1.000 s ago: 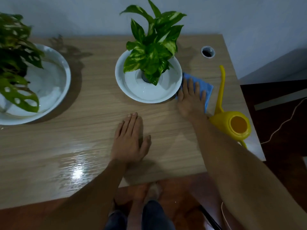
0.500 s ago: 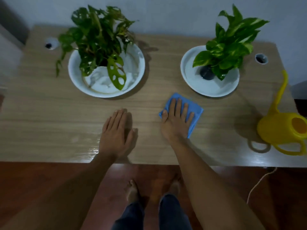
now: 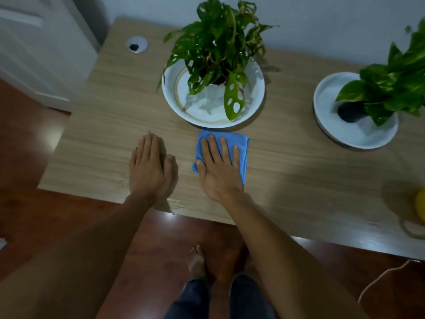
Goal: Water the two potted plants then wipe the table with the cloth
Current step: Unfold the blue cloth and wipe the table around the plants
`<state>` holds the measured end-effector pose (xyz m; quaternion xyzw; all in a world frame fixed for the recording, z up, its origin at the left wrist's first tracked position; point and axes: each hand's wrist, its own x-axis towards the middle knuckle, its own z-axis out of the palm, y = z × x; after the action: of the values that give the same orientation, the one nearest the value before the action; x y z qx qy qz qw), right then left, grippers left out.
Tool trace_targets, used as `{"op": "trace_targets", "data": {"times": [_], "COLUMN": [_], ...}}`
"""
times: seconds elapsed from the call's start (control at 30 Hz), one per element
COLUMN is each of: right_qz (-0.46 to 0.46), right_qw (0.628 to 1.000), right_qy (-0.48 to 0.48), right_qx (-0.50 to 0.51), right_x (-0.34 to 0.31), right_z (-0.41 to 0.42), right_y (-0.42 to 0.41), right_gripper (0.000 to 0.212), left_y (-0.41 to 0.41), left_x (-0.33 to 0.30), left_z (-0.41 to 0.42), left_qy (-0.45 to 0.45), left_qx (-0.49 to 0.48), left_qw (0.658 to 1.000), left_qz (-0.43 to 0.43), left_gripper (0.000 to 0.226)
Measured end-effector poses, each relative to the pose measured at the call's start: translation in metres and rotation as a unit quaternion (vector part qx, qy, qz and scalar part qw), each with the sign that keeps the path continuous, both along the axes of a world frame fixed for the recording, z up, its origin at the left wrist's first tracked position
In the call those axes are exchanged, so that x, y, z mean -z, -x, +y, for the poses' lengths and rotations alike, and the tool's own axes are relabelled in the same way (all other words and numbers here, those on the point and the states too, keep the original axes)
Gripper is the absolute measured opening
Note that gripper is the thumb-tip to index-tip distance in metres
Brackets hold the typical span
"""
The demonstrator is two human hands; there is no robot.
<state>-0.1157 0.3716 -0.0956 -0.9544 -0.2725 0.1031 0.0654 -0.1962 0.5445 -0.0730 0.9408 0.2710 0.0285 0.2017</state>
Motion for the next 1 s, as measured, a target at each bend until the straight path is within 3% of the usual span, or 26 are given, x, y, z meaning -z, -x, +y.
{"op": "trace_targets", "data": {"times": [0.57, 1.0], "right_qz": [-0.005, 0.039], "right_qw": [0.995, 0.999], "right_qy": [-0.014, -0.020], "right_qx": [-0.095, 0.000], "right_x": [-0.002, -0.009], "right_z": [0.160, 0.269], "right_y": [-0.005, -0.112], "right_gripper": [0.066, 0.065], "left_y": [0.012, 0.007], "left_x": [0.006, 0.016], "left_z": [0.150, 0.166], "left_qy": [-0.039, -0.028], "left_qx": [-0.023, -0.024], "left_qw": [0.999, 0.999], "left_qz": [0.013, 0.014], "left_gripper": [0.067, 0.069]}}
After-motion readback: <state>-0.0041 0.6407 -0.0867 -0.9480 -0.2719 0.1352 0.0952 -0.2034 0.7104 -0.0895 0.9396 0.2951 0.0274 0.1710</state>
